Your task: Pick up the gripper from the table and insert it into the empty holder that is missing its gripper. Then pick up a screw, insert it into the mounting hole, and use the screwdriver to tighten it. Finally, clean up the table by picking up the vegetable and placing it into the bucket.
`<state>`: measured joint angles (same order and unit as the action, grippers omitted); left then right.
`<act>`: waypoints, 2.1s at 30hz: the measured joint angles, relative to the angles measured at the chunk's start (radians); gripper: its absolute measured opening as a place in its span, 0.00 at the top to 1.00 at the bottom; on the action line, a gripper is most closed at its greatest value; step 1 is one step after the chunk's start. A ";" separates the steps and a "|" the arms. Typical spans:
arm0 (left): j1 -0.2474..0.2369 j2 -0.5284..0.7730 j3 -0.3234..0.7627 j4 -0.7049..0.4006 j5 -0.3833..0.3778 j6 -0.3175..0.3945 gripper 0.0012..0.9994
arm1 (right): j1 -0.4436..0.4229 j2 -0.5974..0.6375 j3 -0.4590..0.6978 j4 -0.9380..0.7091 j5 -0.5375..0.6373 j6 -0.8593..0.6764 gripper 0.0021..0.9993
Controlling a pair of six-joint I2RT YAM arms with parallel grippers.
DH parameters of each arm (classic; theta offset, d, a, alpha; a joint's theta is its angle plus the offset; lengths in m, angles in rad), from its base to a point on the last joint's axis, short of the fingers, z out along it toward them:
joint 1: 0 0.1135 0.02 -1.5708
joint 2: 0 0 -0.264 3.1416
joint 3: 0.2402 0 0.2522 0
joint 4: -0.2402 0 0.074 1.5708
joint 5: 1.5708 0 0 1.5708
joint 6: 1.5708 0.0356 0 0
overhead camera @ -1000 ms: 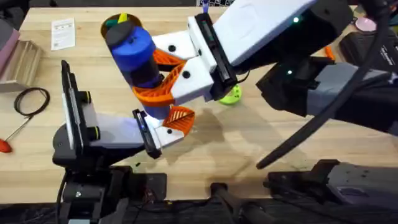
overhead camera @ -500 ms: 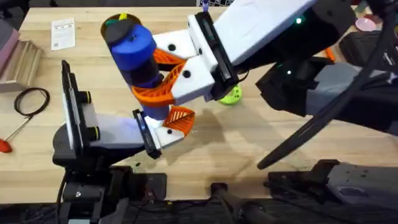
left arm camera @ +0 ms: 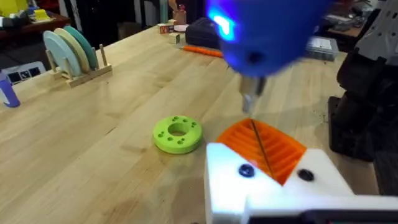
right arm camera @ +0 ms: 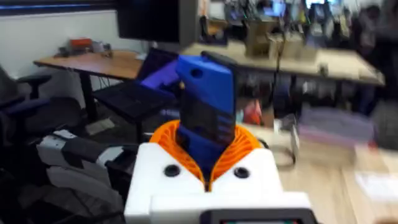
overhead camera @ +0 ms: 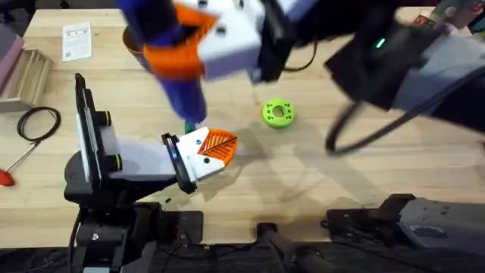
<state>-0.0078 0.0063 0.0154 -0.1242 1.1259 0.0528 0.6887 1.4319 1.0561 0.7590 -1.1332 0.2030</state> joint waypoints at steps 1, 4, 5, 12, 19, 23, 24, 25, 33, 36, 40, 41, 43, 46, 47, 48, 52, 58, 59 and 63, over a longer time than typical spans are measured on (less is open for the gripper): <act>0.000 0.000 0.000 0.000 0.000 0.000 1.00 | -0.020 0.000 0.030 -0.077 0.003 -0.006 0.98; 0.000 0.000 0.000 0.000 0.000 0.000 1.00 | -0.087 0.000 0.119 -0.320 0.032 -0.051 0.98; 0.000 0.000 0.000 0.000 0.000 0.000 1.00 | -0.112 0.000 0.153 -0.427 0.054 -0.079 0.98; 0.000 0.000 0.000 0.000 0.000 0.000 1.00 | -0.280 0.000 0.308 -1.110 0.378 -0.397 0.98; 0.000 0.000 0.000 0.000 0.000 0.000 1.00 | -0.395 0.002 0.316 -1.508 0.765 -0.786 0.98; 0.000 0.000 0.000 0.000 0.000 0.000 1.00 | -0.430 0.021 0.316 -1.640 0.894 -1.001 0.98; 0.000 0.000 0.000 0.000 0.000 0.000 1.00 | -0.438 0.034 0.317 -1.669 0.925 -1.047 0.98; 0.000 0.000 0.000 0.000 0.000 0.000 1.00 | -0.444 0.048 0.317 -1.688 0.948 -1.075 0.98; 0.000 0.000 0.000 0.000 0.000 0.000 1.00 | -0.512 0.283 0.317 -1.683 1.083 -1.192 0.98; 0.000 0.000 0.000 0.000 0.000 0.000 1.00 | -0.536 0.371 0.317 -1.645 1.110 -1.203 0.98; 0.000 0.000 0.000 0.000 0.000 0.000 1.00 | -0.557 0.450 0.317 -1.617 1.141 -1.207 0.98; 0.000 0.000 0.000 0.000 0.000 0.000 1.00 | -0.561 0.461 0.317 -1.613 1.144 -1.208 0.98; 0.000 0.000 0.000 0.000 0.000 0.000 1.00 | -0.565 0.471 0.317 -1.613 1.150 -1.206 0.87; 0.000 0.000 0.000 0.000 0.000 0.000 1.00 | -0.565 0.469 0.318 -1.613 1.158 -1.206 0.44; 0.000 0.000 0.000 0.000 -0.001 0.000 1.00 | -0.565 0.469 0.320 -1.612 1.160 -1.205 0.29; 0.000 0.000 0.000 0.000 0.000 0.000 1.00 | -0.565 0.469 0.320 -1.608 1.161 -1.198 0.14; 0.000 0.000 0.000 0.000 -0.001 0.002 0.86 | -0.565 0.460 0.320 -1.569 1.141 -1.114 0.04; 0.000 0.000 0.000 0.000 -0.001 0.000 0.05 | -0.565 0.338 0.320 -1.574 1.053 -0.977 0.04; 0.000 0.000 0.000 0.000 -0.001 0.000 0.04 | -0.564 0.306 0.320 -1.572 1.041 -0.947 0.04; 0.000 0.000 0.000 0.000 -0.001 0.000 0.03 | -0.565 0.188 0.321 -1.565 1.001 -0.813 0.04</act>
<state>-0.0078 0.0063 0.0154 -0.1238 1.1252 0.0532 0.1238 1.6202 1.3766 -0.8059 -0.1327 -0.6102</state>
